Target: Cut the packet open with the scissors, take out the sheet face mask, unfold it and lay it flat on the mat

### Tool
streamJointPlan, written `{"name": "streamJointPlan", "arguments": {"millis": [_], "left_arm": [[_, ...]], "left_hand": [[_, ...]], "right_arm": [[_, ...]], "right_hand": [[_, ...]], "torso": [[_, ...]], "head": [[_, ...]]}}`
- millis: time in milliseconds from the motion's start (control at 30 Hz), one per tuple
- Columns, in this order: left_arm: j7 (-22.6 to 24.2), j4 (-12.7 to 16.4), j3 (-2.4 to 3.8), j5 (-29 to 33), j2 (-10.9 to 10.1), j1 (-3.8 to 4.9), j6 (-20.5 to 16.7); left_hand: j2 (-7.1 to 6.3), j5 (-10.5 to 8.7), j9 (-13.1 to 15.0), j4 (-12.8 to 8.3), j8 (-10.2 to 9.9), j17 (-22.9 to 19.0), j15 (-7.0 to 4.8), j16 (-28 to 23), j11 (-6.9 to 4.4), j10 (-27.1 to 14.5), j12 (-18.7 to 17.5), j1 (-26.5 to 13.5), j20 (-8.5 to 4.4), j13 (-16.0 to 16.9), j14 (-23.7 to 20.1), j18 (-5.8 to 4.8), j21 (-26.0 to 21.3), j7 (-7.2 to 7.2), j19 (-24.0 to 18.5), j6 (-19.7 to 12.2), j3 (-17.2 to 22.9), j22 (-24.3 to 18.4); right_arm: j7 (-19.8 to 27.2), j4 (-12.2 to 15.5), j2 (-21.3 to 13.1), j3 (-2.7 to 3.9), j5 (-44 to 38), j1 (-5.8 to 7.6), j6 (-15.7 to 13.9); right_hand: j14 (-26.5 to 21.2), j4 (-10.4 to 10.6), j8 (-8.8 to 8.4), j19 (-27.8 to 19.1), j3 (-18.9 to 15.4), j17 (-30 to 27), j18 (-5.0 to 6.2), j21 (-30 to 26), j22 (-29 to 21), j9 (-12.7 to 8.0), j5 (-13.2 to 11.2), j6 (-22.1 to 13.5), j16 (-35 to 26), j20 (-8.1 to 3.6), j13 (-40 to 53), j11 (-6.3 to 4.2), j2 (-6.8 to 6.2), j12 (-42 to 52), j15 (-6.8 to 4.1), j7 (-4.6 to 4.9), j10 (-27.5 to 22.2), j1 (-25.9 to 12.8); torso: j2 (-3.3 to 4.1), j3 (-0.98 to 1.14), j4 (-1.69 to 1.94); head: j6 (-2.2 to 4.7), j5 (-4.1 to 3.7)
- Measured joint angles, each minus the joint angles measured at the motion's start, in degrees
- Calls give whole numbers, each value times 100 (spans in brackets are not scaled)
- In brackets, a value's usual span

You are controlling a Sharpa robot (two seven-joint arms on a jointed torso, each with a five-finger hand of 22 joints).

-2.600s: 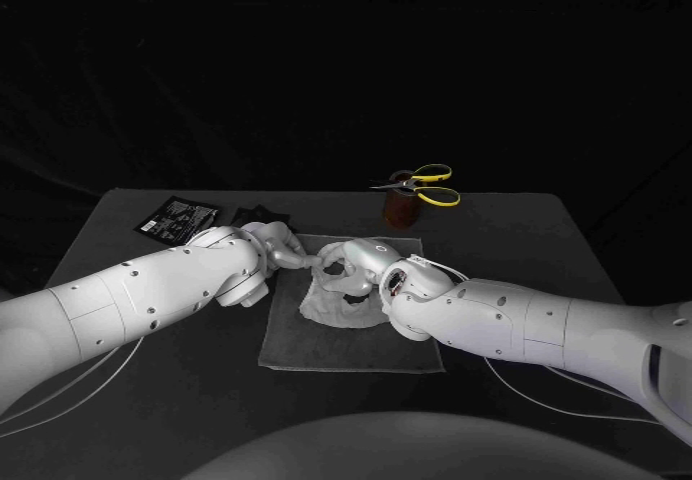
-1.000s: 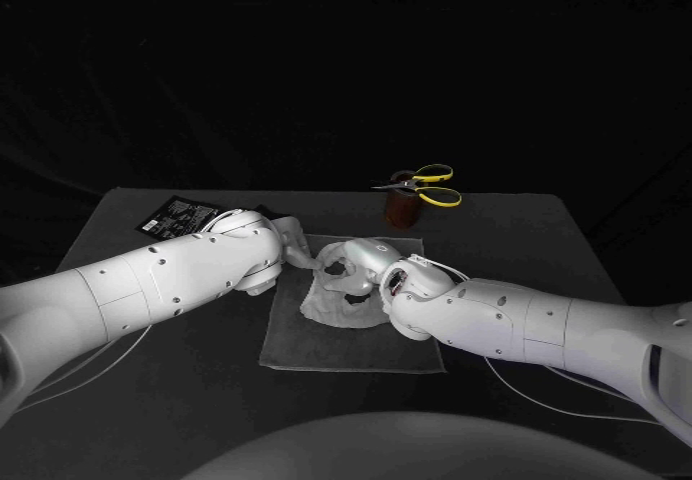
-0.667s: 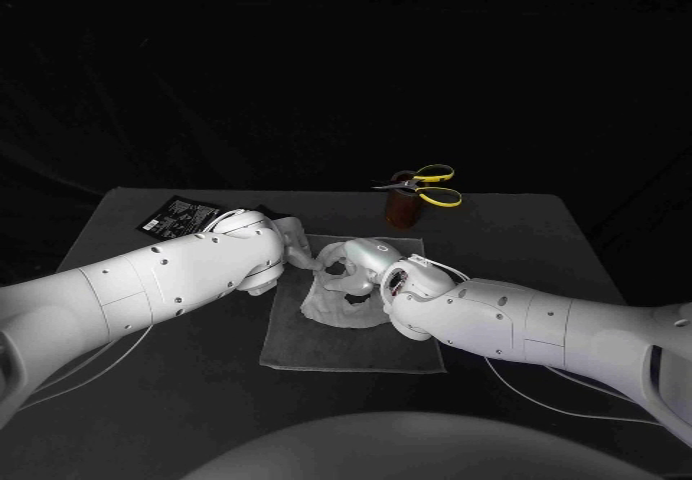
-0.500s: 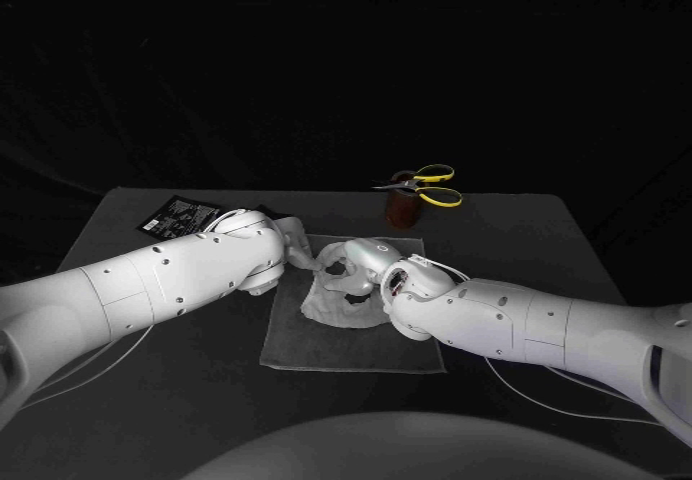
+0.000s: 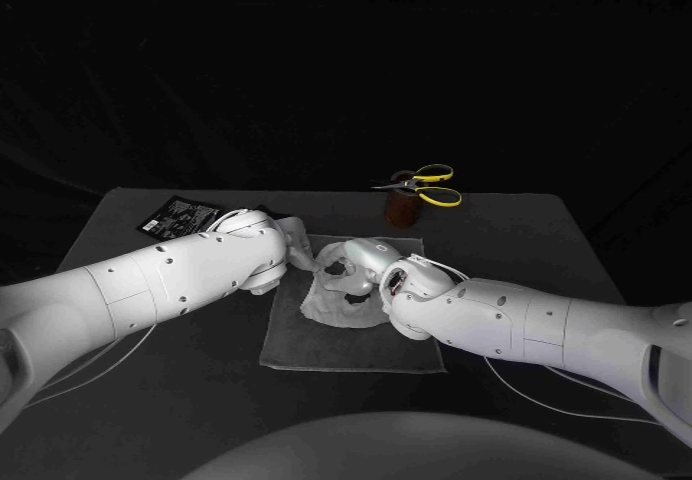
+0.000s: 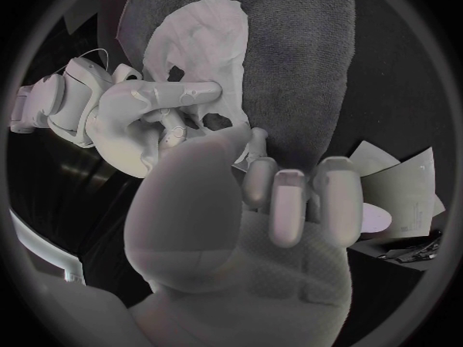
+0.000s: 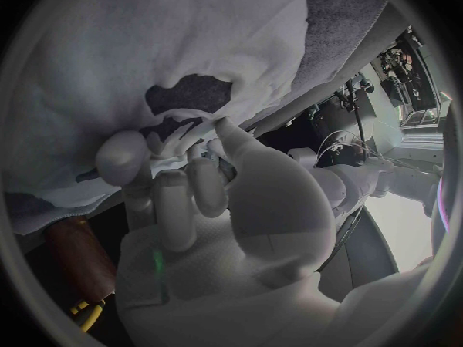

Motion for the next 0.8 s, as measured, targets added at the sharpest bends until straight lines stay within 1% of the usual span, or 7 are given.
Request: {"name": "streamJointPlan", "arguments": {"millis": [100,233,300,333,400,433,800], "left_arm": [[20,-8,-4,47,3,1,-7],[73,-31,-15,166,-1,0,-43],[110,-39,-19,237,-6,-4,-78],[134,-45,-23,288,-13,-7,-105],[170,-49,-28,363,-24,-12,-147],[187,-51,-31,400,-33,-14,-169],[430,-52,-29,694,-140,-71,-397]], "left_hand": [[-14,-7,0,-141,75,0,-3,0,1,-1,0,15,0,-3,-3,0,0,20,0,19,204,1],[-4,10,107,-43,232,0,-3,24,34,31,-50,4,0,-71,-3,0,40,53,0,-16,313,2],[-7,10,170,-133,283,0,-3,35,48,55,-53,-60,0,-69,-3,0,40,52,0,-18,480,2],[-25,10,204,-223,285,0,-3,35,31,73,-54,-109,0,-62,-3,0,40,52,0,-18,602,2],[-77,11,234,-656,327,0,-3,35,31,73,-58,-175,0,-27,-3,0,65,47,0,-24,1050,2],[-83,44,246,-760,337,0,-3,35,13,91,-60,-181,0,-17,-3,0,66,48,0,-23,1185,2],[-107,76,337,-928,384,0,-3,35,9,133,-37,-384,1,29,-3,0,66,60,-1,-10,1481,1]], "right_arm": [[-1,-1,0,1,0,0,1],[-3,-2,-1,1,-1,1,2],[-3,-2,-1,1,-2,2,2],[-3,-2,-1,1,-2,2,2],[-4,-2,-1,1,-2,2,2],[-4,-3,-1,1,-3,2,2],[-4,4,-4,2,-9,2,4]], "right_hand": [[0,0,0,0,0,0,0,0,0,1,-2,0,0,0,0,0,0,0,0,0,0,0],[0,1,0,0,-1,1,-1,0,1,-1,-4,1,0,0,-1,0,0,0,0,-2,0,0],[0,1,0,0,-1,2,-1,0,2,-4,-12,1,-1,0,-3,0,0,0,0,-2,0,0],[0,2,1,0,-2,2,-1,0,2,-4,-13,1,-1,0,-4,0,0,0,0,-3,0,0],[0,7,1,0,-7,2,-2,0,2,-6,-13,1,-1,0,-5,0,0,0,0,-4,0,0],[0,7,0,0,-7,2,-2,0,3,-8,-13,1,-1,0,-5,0,0,0,0,-4,0,0],[0,9,0,0,-8,6,-2,0,4,-15,3,0,-2,0,-1,0,2,0,0,20,0,-3]], "torso": [[0,0,3],[0,0,4],[0,-1,5],[0,-3,5],[0,-4,6],[0,-7,6],[0,-9,5]], "head": [[0,-1],[0,7],[0,13],[0,14],[0,15],[0,15],[0,15]]}}
